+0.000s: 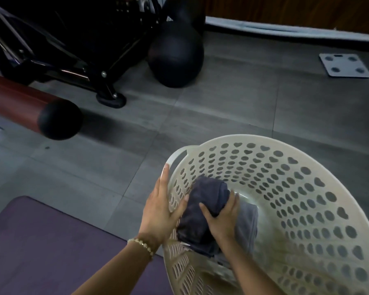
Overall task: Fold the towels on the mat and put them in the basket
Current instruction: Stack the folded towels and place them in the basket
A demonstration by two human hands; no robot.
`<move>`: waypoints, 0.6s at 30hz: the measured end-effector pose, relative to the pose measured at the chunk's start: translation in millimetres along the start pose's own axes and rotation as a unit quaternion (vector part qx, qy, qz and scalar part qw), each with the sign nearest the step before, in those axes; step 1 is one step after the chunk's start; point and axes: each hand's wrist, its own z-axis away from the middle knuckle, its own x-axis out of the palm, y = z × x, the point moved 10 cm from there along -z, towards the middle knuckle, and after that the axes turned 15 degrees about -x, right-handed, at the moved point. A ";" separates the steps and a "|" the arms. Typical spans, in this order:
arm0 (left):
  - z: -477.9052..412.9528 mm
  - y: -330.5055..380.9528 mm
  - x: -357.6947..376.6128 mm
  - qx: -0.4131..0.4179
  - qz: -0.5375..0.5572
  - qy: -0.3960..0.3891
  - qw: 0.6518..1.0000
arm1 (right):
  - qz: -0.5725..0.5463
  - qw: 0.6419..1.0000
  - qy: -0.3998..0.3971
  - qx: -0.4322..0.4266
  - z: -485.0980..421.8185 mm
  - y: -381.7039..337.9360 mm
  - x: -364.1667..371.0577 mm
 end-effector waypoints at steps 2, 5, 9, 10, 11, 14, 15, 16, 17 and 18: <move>-0.4 1.7 0.4 -0.004 0.001 0.000 1.000 | 0.104 0.982 -0.047 -0.149 1.6 -29.3 4.3; -1.0 2.0 0.7 -0.004 0.001 0.009 1.000 | 0.168 0.946 -0.184 -0.206 11.6 -21.7 37.5; -2.4 -3.5 -0.8 -0.004 -0.007 0.016 1.000 | 0.224 0.925 -0.271 -0.143 7.3 10.7 52.7; -2.6 -4.2 -1.1 -0.006 -0.012 0.018 1.000 | 0.235 0.919 -0.289 -0.127 5.0 13.5 54.1; -3.0 -4.3 -1.3 -0.007 -0.017 0.020 1.000 | 0.248 0.911 -0.310 -0.114 3.3 13.9 55.6; -2.4 -4.1 -2.3 -0.007 -0.033 0.021 0.999 | 0.273 0.888 -0.357 -0.096 -0.8 2.4 50.8; -2.0 -3.7 -3.5 -0.004 -0.043 0.018 0.999 | 0.269 0.887 -0.361 -0.103 -1.6 -6.0 45.8; -1.3 -4.0 -5.3 -0.001 -0.053 0.012 0.999 | 0.261 0.889 -0.358 -0.114 -2.3 -15.3 39.3; 0.1 -4.9 -8.1 0.003 -0.062 0.008 0.998 | 0.245 0.895 -0.350 -0.128 -2.8 -27.1 30.6; 2.5 -6.9 -12.4 0.007 -0.072 0.006 0.997 | 0.219 0.904 -0.338 -0.140 -2.4 -40.8 20.7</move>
